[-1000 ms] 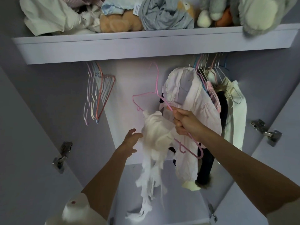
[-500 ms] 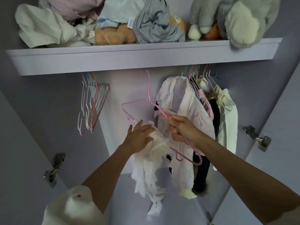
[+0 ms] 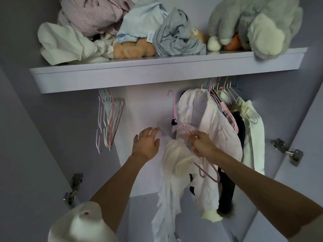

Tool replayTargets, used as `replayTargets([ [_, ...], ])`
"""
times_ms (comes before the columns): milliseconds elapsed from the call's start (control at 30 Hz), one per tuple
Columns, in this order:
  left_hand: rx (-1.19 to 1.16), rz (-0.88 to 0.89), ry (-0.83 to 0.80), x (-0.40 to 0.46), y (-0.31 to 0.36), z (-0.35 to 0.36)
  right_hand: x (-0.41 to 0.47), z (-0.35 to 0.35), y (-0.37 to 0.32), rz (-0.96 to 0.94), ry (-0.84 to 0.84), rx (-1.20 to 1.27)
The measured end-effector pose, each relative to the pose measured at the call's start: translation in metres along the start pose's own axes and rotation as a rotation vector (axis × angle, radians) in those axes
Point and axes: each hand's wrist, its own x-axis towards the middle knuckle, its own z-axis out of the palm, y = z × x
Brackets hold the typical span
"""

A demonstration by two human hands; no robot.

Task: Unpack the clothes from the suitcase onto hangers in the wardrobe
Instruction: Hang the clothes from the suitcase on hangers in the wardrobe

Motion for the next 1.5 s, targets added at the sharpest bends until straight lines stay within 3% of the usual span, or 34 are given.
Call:
replayTargets([
  [200, 0.055, 0.008, 0.367, 0.007, 0.004, -0.046, 0.03, 0.001, -0.005, -0.102, 0.154, -0.057],
  [367, 0.195, 0.16, 0.652, 0.024, 0.02, -0.064, 0.053, -0.001, -0.01, -0.179, 0.242, -0.056],
  [500, 0.35, 0.248, 0.764, 0.039, 0.027, -0.069, 0.07, -0.006, -0.015, -0.192, 0.306, -0.109],
  [667, 0.417, 0.359, 1.023, 0.056, 0.04, -0.07, 0.09, -0.019, -0.012, -0.255, 0.336, -0.218],
  [867, 0.539, 0.195, 0.965, 0.086, 0.047, -0.061, 0.132, -0.042, -0.019, -0.226, 0.341, -0.353],
  [1100, 0.552, 0.168, 1.042, 0.097, 0.046, -0.053, 0.165, -0.075, -0.002, -0.087, 0.36, -0.243],
  [1333, 0.564, 0.113, 0.98, 0.09, 0.05, -0.054, 0.157, -0.089, 0.003, -0.155, 0.374, -0.456],
  [1500, 0.517, 0.087, 0.871, 0.075, 0.059, -0.063, 0.105, -0.073, -0.004, -0.193, 0.403, -0.645],
])
